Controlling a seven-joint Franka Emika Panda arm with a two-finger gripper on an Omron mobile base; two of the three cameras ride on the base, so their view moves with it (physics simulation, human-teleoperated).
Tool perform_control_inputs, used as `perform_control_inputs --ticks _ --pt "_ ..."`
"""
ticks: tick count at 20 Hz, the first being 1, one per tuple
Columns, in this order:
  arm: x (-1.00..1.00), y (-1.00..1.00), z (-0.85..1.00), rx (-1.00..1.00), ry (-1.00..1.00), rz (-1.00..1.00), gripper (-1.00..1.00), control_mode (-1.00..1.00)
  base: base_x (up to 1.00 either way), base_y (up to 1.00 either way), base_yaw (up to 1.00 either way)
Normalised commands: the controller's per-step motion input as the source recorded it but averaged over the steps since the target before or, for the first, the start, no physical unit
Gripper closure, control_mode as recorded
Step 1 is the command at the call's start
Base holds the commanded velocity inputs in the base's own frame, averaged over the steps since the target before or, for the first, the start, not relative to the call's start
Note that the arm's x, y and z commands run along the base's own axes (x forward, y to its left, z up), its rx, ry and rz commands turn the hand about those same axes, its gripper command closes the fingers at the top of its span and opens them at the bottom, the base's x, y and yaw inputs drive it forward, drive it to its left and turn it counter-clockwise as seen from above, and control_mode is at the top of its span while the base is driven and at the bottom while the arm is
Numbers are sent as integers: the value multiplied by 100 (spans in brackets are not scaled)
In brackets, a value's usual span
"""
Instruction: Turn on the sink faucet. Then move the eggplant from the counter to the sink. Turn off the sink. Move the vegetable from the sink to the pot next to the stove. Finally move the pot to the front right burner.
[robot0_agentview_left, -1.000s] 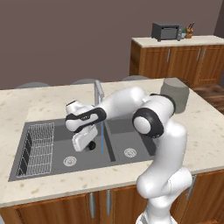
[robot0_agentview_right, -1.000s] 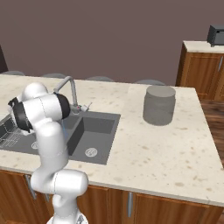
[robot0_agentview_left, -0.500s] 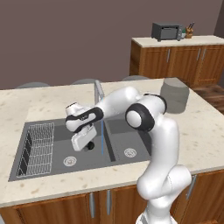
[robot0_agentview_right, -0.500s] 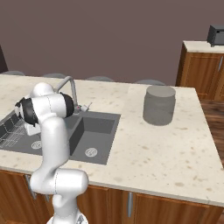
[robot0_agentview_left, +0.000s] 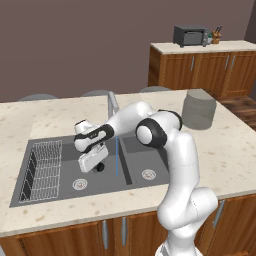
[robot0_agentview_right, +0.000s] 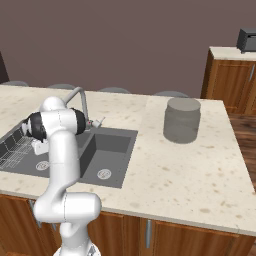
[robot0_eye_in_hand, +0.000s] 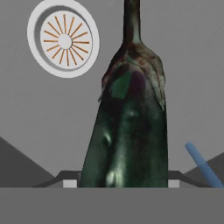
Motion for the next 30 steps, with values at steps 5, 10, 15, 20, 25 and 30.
perform_control_inputs --ticks 5,10,15,20,25,30 --pt "38 17 -26 0 -1 -4 100 -100 0 0 0" --pt "47 16 -27 0 0 -2 100 -100 0 0 0" --pt "41 17 -34 0 -2 -1 100 -100 0 0 0" --pt "21 18 -41 0 -5 -1 100 -100 0 0 0" --pt "15 2 -35 0 -8 -2 100 -100 0 0 0" --pt "13 3 -33 0 -3 -1 -100 -100 0 0 0"
